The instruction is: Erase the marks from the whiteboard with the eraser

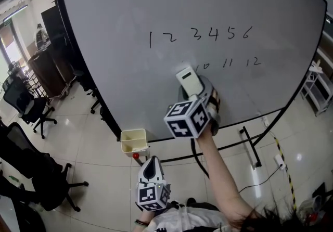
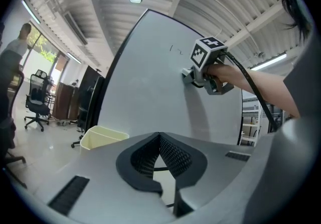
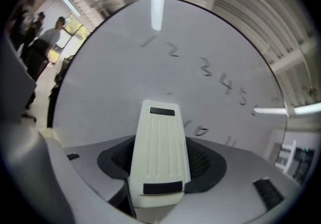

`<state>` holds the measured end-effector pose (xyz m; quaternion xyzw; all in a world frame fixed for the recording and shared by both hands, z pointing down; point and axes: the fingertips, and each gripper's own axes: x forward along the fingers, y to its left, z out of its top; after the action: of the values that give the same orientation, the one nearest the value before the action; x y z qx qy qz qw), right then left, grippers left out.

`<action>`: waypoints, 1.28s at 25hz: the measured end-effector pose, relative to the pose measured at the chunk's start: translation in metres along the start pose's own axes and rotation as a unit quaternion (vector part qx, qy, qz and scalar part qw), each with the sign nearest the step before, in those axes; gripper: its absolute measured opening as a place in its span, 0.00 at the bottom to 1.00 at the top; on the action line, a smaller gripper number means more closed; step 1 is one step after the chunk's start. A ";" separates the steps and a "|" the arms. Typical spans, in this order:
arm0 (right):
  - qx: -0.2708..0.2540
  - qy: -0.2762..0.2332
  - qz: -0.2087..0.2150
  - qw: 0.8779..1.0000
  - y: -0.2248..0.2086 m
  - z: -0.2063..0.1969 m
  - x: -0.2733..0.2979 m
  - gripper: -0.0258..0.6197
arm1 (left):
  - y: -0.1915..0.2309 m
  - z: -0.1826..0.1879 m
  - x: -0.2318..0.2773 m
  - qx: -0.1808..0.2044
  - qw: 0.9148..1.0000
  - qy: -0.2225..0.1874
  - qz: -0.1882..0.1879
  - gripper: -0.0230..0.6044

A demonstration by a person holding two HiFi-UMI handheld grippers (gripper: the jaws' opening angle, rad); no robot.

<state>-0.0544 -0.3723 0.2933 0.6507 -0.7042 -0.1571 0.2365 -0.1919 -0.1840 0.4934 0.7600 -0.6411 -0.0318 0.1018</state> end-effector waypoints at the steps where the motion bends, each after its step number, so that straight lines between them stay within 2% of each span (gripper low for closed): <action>1: -0.042 0.001 0.016 0.999 0.023 -0.001 0.000 0.48 | -0.002 0.002 0.002 -0.001 1.000 -0.003 -0.003 0.03; 2: -0.063 0.001 0.022 0.998 0.032 -0.001 0.000 0.48 | -0.005 0.005 0.004 0.000 1.000 -0.006 -0.006 0.03; 3: -0.057 0.002 0.018 0.998 0.023 -0.002 0.002 0.48 | -0.008 0.008 0.004 0.002 1.000 -0.010 -0.010 0.03; 6: 0.064 0.015 -0.025 0.998 -0.058 -0.007 0.006 0.48 | -0.009 0.008 0.001 0.007 1.000 -0.012 -0.015 0.03; 7: 0.093 0.019 -0.038 0.995 -0.077 -0.006 0.006 0.48 | -0.008 0.005 0.001 0.007 1.000 -0.008 -0.015 0.03; 8: 0.098 0.021 -0.043 0.994 -0.081 -0.005 0.004 0.48 | -0.007 0.002 0.001 0.006 1.000 -0.002 -0.015 0.03; 9: 0.081 0.021 -0.037 0.996 -0.068 0.000 0.002 0.48 | -0.007 0.000 0.003 0.003 1.000 0.002 -0.014 0.03; 11: 0.003 0.013 0.005 1.000 -0.010 0.012 -0.003 0.48 | -0.007 -0.002 0.007 -0.003 1.000 0.005 -0.014 0.03; 13: -0.057 0.004 0.037 0.998 0.031 0.017 -0.004 0.48 | -0.009 0.002 0.009 -0.005 1.000 -0.001 -0.015 0.03; 14: -0.053 0.006 0.033 0.998 0.027 0.013 -0.002 0.48 | -0.010 0.005 0.008 -0.004 1.000 -0.008 -0.015 0.03; 17: 0.063 0.038 -0.014 0.997 -0.044 -0.016 0.007 0.48 | -0.010 0.010 0.002 0.005 1.000 -0.017 -0.017 0.03; 18: 0.092 0.046 -0.027 0.994 -0.061 -0.023 0.007 0.48 | -0.007 0.008 0.001 0.004 1.000 -0.012 -0.016 0.03; 19: 0.096 0.049 -0.033 0.994 -0.063 -0.023 0.006 0.48 | -0.003 0.004 0.000 0.001 1.000 -0.006 -0.012 0.03; 20: 0.075 0.045 -0.029 0.996 -0.049 -0.018 0.003 0.48 | 0.000 -0.001 0.000 -0.006 1.000 0.001 -0.007 0.03; 23: -0.030 0.017 0.025 0.999 0.020 0.005 -0.002 0.48 | 0.004 -0.003 0.003 -0.021 1.000 -0.001 0.002 0.03; 24: -0.036 0.014 0.031 0.999 0.023 0.004 0.000 0.48 | 0.003 0.001 0.003 -0.020 1.000 -0.007 0.000 0.03; 25: -0.018 0.019 0.024 0.999 0.008 -0.004 0.002 0.48 | 0.002 0.005 0.001 -0.017 1.000 -0.015 0.000 0.03; 27: 0.068 0.045 -0.010 0.997 -0.054 -0.034 0.010 0.48 | 0.005 0.008 -0.005 -0.011 1.000 -0.023 0.003 0.03; 29: 0.162 0.064 -0.038 0.984 -0.111 -0.056 0.012 0.48 | 0.010 0.005 -0.009 -0.007 1.000 -0.017 0.008 0.03; 30: 0.192 0.066 -0.036 0.979 -0.116 -0.059 0.011 0.48 | 0.013 0.002 -0.009 -0.008 1.000 -0.011 0.010 0.03; 31: 0.199 0.063 -0.024 0.978 -0.105 -0.055 0.010 0.48 | 0.013 0.000 -0.008 -0.010 1.000 -0.004 0.010 0.03; 32: 0.180 0.052 -0.010 0.982 -0.083 -0.044 0.008 0.48 | 0.012 -0.002 -0.006 -0.013 1.000 0.002 0.009 0.03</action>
<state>0.0392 -0.3849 0.2870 0.6967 -0.7014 0.0036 0.1504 -0.2044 -0.1794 0.4974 0.7531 -0.6470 -0.0382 0.1131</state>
